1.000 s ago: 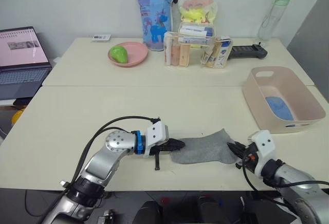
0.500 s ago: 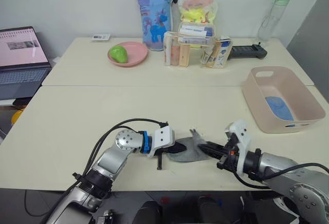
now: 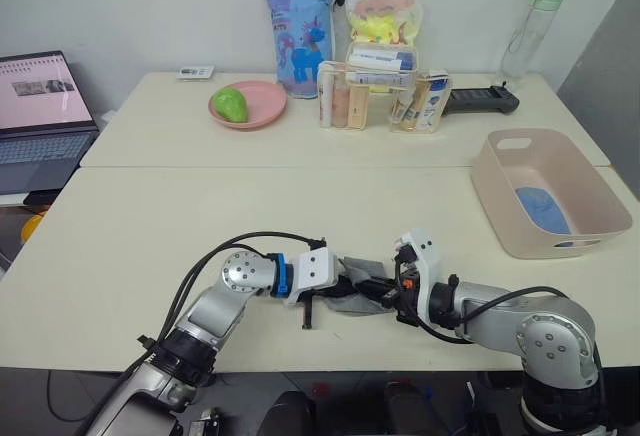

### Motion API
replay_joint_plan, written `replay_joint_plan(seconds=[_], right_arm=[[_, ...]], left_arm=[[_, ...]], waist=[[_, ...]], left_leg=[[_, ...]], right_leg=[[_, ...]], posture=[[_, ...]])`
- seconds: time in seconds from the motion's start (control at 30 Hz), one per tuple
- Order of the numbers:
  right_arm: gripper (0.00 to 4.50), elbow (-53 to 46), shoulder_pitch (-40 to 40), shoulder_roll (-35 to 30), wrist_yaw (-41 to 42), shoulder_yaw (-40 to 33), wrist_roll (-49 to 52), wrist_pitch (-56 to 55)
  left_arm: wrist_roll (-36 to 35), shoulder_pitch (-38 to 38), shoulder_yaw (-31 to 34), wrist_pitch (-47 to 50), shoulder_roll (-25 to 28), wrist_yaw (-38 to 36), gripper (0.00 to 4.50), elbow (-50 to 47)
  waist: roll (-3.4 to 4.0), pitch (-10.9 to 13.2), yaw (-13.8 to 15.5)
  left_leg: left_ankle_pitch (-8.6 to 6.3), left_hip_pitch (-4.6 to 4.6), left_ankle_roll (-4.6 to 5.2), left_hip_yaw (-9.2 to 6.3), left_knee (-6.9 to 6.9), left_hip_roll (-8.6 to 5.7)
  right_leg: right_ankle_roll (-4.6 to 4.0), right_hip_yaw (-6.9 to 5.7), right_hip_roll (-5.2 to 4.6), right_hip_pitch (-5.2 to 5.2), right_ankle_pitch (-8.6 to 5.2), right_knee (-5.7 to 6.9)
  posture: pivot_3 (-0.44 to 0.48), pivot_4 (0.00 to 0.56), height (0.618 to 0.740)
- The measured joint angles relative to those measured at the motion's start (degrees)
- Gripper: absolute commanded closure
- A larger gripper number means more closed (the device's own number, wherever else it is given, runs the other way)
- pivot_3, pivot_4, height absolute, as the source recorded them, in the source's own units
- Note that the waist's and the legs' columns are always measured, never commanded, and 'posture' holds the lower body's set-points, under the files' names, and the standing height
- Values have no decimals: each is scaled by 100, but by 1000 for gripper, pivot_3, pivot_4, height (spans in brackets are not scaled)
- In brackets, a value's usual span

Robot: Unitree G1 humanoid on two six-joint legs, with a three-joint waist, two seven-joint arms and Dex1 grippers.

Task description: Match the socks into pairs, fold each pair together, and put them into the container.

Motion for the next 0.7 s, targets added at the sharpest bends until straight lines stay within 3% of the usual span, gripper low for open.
replay_joint_plan(seconds=[0.2, 0.37, 0.47, 0.57, 0.7], right_arm=[[1282, -278, -256, 4, -53, -664, 749, 242], [1282, -252, -618, -623, -242, -1233, 1868, -22], [1919, -230, -601, -1121, -116, -917, 1441, -334], [2967, -250, -400, -1899, 475, -63, 541, -951], [4427, -246, -202, -2193, 1295, 887, -301, -1754]], left_arm=[[-166, 0, 408, 445, 31, 119, 4500, -12], [-514, 112, 663, 859, 140, 87, 4500, -371], [-641, 168, 799, 1026, 218, 108, 4500, -554], [-745, 171, 1041, 1122, 328, 150, 4500, -562], [-944, 166, 1302, 1251, 493, 91, 4500, -704]], waist=[[2, 1, -3], [5, 5, -3], [5, 5, -4], [5, 6, -3], [-4, 11, -8]], left_leg=[[0, -4, 0, -1, 0, 0], [0, -7, 1, -1, -1, 0], [0, -7, 1, 0, -3, 1], [0, -8, 1, 1, -3, 0], [0, -8, 1, 0, -3, 2]], right_leg=[[0, -1, 0, -4, 0, 1], [0, -1, -1, -5, 0, -1], [0, -2, 0, -5, 0, -1], [1, -3, 0, -6, -1, -3], [1, -3, 1, -6, -1, -4]], posture=[[0, 150, 703], [0, 150, 703], [0, 150, 703], [0, 150, 703], [0, 150, 703]])
